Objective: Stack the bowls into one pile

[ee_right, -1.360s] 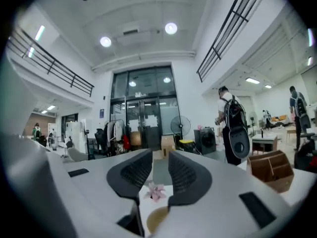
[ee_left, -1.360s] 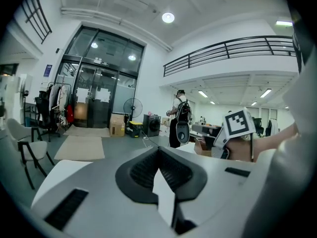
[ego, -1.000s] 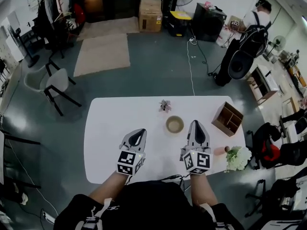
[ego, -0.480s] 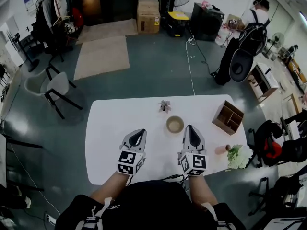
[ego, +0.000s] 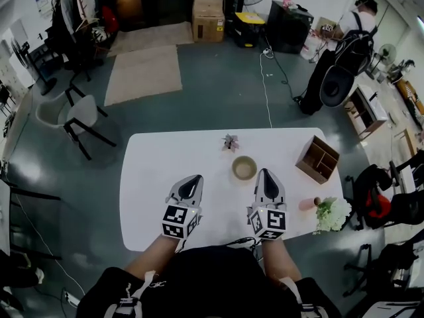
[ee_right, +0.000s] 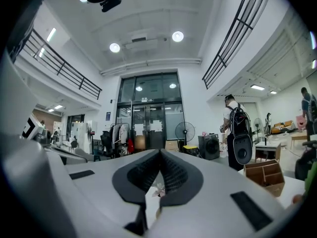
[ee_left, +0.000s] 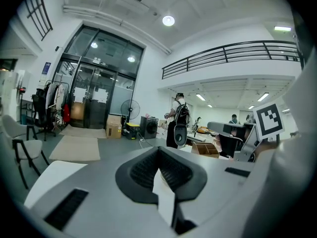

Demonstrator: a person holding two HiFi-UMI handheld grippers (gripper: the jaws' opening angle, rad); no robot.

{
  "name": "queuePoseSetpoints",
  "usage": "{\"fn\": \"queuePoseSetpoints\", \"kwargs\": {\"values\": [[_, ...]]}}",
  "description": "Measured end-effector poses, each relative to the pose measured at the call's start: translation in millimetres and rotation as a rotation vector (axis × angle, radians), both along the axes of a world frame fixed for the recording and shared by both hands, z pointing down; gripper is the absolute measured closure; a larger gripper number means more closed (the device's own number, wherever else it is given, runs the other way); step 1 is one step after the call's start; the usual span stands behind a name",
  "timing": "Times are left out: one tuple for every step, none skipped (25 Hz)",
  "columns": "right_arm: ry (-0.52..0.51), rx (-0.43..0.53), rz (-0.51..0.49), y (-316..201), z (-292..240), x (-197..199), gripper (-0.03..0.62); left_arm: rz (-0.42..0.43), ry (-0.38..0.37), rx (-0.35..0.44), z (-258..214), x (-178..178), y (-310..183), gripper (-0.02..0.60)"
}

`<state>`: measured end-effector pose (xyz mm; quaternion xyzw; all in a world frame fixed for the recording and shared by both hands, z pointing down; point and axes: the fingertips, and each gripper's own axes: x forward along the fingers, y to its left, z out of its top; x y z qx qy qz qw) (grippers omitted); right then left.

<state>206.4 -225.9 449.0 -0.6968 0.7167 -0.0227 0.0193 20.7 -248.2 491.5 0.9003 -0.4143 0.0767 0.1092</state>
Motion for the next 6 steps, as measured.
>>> {"fn": "queuePoseSetpoints", "kwargs": {"values": [[-0.003, -0.001, 0.003, -0.1, 1.2, 0.6, 0.580, -0.001, 0.001, 0.000, 0.6, -0.2, 0.1, 0.568], [-0.006, -0.002, 0.006, -0.1, 2.4, 1.2, 0.580, -0.001, 0.002, 0.000, 1.1, -0.2, 0.1, 0.568], [-0.012, -0.004, 0.008, -0.3, 3.8, 2.0, 0.582, -0.001, 0.003, 0.001, 1.6, -0.2, 0.1, 0.568], [-0.020, -0.007, 0.010, -0.6, 5.1, 2.9, 0.580, 0.000, 0.005, 0.003, 1.9, 0.0, 0.0, 0.568], [-0.029, -0.010, 0.011, -1.0, 6.5, 3.9, 0.580, 0.000, 0.006, 0.004, 2.3, 0.2, -0.1, 0.568], [-0.038, -0.013, 0.011, -1.4, 7.8, 4.9, 0.580, 0.000, 0.008, 0.005, 2.6, 0.4, -0.3, 0.568]]}}
